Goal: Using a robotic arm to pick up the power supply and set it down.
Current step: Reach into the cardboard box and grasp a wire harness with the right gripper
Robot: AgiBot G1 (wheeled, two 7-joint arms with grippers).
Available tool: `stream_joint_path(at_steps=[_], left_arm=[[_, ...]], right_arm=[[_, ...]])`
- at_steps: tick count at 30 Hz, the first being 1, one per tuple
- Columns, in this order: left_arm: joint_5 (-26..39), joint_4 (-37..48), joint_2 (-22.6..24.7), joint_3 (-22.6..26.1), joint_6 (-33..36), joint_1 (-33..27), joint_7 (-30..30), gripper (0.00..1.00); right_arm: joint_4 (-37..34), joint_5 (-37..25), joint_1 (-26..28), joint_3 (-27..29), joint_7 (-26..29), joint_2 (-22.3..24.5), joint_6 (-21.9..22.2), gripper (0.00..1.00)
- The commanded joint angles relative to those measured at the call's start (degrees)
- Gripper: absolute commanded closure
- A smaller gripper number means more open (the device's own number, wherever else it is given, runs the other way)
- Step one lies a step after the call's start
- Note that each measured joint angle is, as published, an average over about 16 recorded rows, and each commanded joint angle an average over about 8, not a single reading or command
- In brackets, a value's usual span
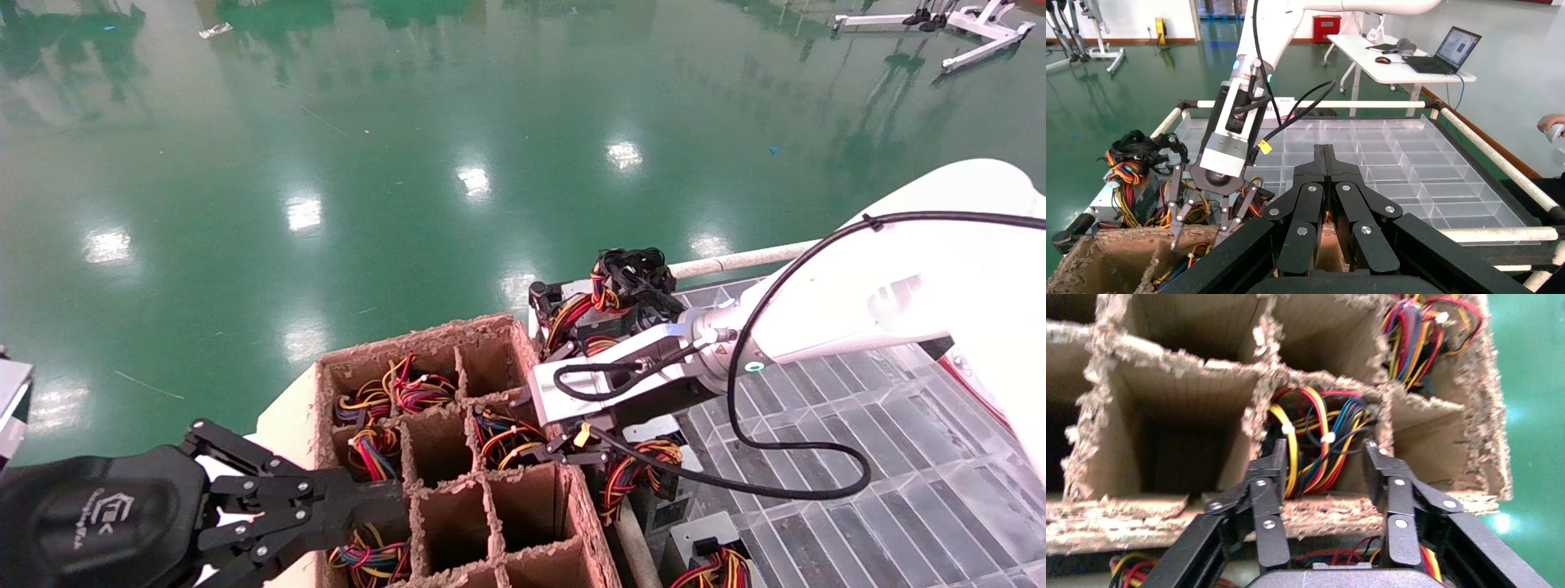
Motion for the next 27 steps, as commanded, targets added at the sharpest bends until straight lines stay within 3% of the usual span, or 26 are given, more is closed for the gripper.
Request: stream_joint_path(at_steps=[1,19,21,27], left_arm=[[0.0,0.0,0.0,0.0,0.0,0.0,0.0,1.0],[-0.01,0.0,-0.01,0.02,-0.01,0.0,0.01,1.0],[-0.01,0.0,-0.01,0.02,-0.01,0.0,0.01,0.85],[-0.01,0.0,-0.01,0.02,-0.01,-0.01,0.01,0.11]], right_arm=[[0.07,-0.36,0.08,-0.5,0.21,-0.13,0.14,1.0],[3.39,0.92,-0.56,-3.99,5.17,-0.22,0.07,1.0],[3.31,1.46,-0.38,-4.11,5.65,-0.17,-0.25,1.0],[2.52,3.31,0.4,-4.19,7.21,0.01,-2.24,1.0]])
